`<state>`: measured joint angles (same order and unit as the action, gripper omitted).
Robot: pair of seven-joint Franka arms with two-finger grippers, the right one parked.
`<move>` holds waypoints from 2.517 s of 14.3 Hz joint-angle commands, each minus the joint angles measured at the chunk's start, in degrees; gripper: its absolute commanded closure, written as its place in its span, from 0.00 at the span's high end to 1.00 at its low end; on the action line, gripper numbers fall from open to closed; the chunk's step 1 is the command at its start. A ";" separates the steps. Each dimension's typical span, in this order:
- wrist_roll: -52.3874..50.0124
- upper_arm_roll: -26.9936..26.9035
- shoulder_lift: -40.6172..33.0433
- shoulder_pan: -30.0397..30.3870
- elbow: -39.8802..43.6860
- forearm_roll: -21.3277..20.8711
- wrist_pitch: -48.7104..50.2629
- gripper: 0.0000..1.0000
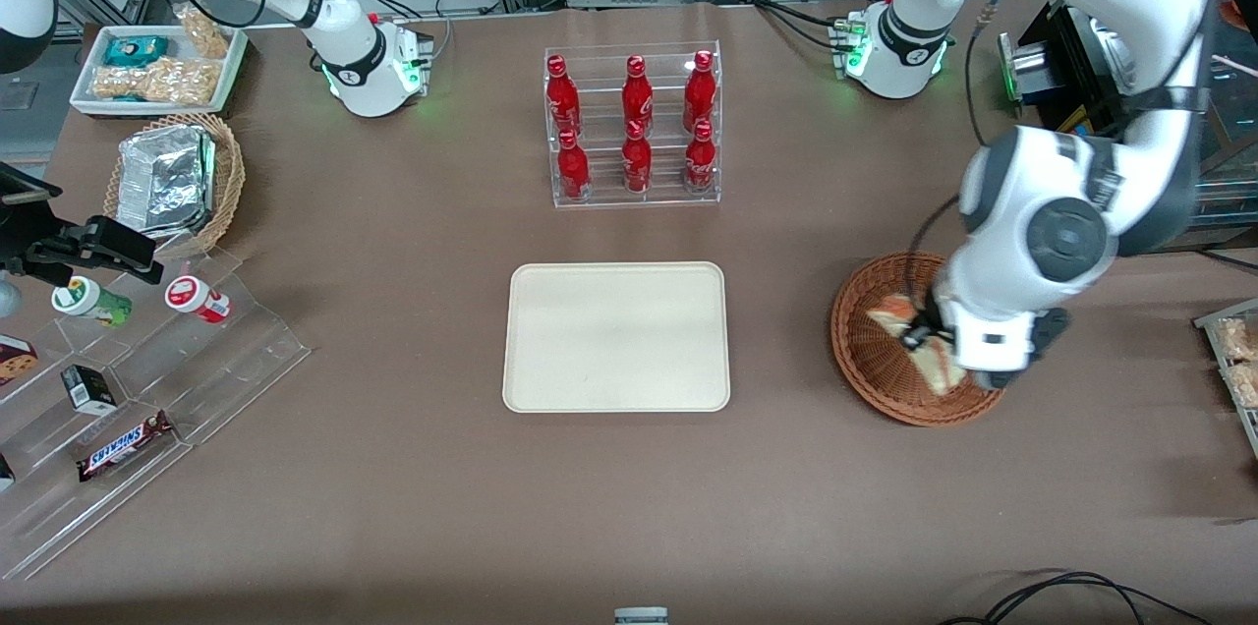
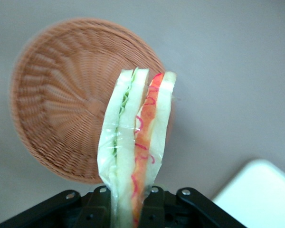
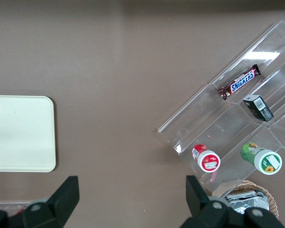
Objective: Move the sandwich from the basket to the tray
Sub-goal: 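Lift the sandwich out of the basket toward the cream tray, then lower the held sandwich onto the cream tray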
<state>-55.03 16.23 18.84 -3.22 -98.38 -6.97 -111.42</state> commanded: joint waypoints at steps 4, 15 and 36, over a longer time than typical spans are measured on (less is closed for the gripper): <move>4.23 -0.67 11.45 -15.47 10.63 -0.76 0.06 0.12; 5.64 -1.28 34.86 -31.05 34.84 -4.63 -0.37 0.12; -7.39 -4.63 19.59 -26.85 35.45 -6.77 10.24 1.00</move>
<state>-63.39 11.46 43.68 -33.18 -60.38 -15.94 -103.83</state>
